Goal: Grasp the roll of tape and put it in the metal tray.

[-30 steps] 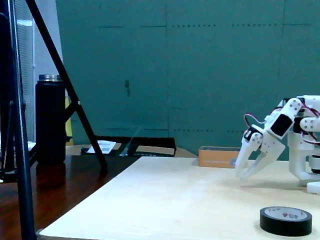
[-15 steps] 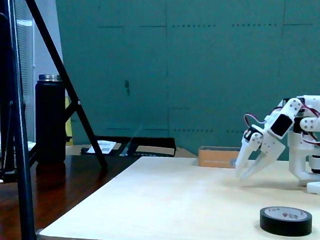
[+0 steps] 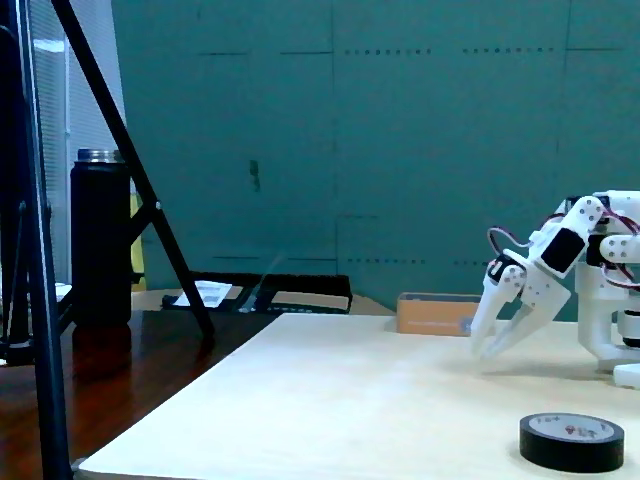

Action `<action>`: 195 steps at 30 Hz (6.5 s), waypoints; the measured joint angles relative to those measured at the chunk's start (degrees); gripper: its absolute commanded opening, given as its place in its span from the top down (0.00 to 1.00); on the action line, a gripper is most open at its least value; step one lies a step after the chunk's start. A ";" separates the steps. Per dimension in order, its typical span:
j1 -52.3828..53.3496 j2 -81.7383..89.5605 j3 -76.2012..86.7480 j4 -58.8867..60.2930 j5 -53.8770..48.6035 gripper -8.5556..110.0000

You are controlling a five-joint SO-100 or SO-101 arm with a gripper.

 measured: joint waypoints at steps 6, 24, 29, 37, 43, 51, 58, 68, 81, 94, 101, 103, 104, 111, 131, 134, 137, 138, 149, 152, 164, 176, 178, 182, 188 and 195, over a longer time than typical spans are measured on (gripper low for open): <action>0.00 0.00 0.00 0.00 0.00 0.93; 0.00 0.00 0.00 0.00 0.00 0.93; 0.00 0.00 0.00 0.00 0.00 0.93; 0.00 0.00 0.00 0.00 0.00 0.93; 0.00 0.00 0.00 0.00 0.00 0.93; 0.00 0.00 0.00 0.00 0.00 0.93; 0.00 0.00 0.00 0.00 0.00 0.93; 0.00 0.00 0.00 0.00 0.00 0.93; 0.00 0.00 0.00 0.00 0.00 0.93; -2.29 0.00 -6.33 1.14 0.00 0.93; -4.22 0.53 -32.43 11.07 3.96 0.93; -4.75 0.62 -39.64 14.94 5.89 0.93; -4.92 0.62 -42.80 16.96 7.12 0.93; -16.96 0.70 -52.03 27.16 10.90 0.93; -39.81 -27.16 -56.95 33.84 23.29 0.93; -45.70 -30.06 -56.95 32.17 27.51 0.93; -52.12 -32.61 -56.95 27.42 31.38 0.93; -54.23 -33.57 -56.95 25.84 32.70 0.93; -67.85 -56.16 -57.13 6.42 38.50 0.93; -67.85 -63.90 -59.50 4.66 38.85 0.93; -67.85 -75.23 -65.83 4.04 40.69 0.93; -67.85 -76.20 -65.83 -2.11 43.68 0.81; -67.85 -77.87 -65.83 -4.66 45.18 0.81; -67.85 -83.67 -65.83 -8.17 46.32 0.81; -67.85 -92.55 -68.20 -8.70 46.32 0.81; -67.50 -94.57 -68.99 -8.96 46.67 0.81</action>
